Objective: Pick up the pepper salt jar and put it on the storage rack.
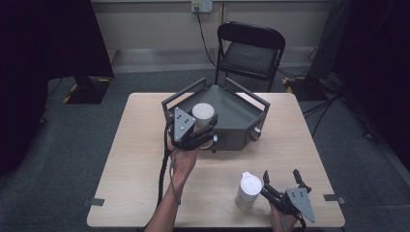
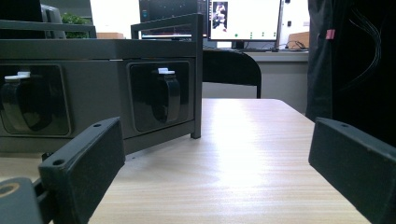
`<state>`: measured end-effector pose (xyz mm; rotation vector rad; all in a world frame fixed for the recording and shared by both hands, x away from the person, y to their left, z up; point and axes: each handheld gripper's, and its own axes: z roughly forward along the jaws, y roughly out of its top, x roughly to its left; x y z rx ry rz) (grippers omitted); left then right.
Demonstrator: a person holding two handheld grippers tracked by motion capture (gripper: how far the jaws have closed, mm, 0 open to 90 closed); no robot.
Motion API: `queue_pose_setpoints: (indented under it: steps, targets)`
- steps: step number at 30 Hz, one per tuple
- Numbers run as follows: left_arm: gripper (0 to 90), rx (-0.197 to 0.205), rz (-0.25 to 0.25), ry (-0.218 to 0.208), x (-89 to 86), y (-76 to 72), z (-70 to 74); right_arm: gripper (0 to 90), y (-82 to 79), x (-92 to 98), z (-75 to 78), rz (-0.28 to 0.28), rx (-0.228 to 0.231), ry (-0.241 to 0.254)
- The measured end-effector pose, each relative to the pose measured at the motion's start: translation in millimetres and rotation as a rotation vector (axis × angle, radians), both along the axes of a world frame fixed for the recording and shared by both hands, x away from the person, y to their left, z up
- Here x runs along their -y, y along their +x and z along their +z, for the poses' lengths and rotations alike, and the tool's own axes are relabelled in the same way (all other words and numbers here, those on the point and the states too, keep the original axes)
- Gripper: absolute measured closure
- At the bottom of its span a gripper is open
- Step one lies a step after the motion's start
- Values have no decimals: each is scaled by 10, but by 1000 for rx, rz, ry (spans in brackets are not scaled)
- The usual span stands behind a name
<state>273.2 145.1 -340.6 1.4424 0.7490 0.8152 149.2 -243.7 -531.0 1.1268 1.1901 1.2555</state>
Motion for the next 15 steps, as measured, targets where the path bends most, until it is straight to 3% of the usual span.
queue_pose_setpoints:
  steps: [10,12,15]
  targets:
    - [344,-18,48,8,59,259,129,22,-2,2,-3,2,2,-2]
    - [344,-10,74,29,94,312,146,21,-2,2,-3,2,2,-2]
    - [344,-30,76,27,92,421,197,21,-2,5,-4,4,2,-3]
